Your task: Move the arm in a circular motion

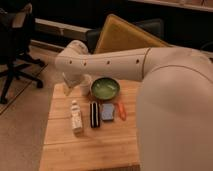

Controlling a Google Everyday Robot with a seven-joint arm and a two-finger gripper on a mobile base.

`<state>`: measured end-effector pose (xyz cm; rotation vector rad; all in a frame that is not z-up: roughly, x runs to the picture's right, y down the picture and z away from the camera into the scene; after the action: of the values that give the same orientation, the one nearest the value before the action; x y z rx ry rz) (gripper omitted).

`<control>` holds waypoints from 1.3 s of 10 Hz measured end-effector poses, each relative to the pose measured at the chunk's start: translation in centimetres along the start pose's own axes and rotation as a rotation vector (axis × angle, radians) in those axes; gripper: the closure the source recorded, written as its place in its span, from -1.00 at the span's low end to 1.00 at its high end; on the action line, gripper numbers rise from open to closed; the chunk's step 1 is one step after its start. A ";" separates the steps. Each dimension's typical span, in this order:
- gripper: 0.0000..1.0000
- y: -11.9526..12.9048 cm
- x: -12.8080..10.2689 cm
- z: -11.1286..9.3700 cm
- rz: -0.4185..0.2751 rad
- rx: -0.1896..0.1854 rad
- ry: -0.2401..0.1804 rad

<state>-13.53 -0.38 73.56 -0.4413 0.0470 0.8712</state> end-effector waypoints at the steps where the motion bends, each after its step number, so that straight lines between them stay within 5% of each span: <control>1: -0.30 -1.8 1.6 -0.4 0.039 0.032 0.021; 4: -0.30 -11.8 7.3 -2.4 0.230 0.201 0.102; 7: -0.30 -19.2 6.3 -3.3 0.297 0.312 0.101; 10: -0.30 -19.7 -0.7 -1.7 0.210 0.317 0.059; 13: -0.30 -12.9 -6.7 1.7 0.048 0.213 0.035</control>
<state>-8.42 -11.78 81.18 -0.2566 0.1819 0.8952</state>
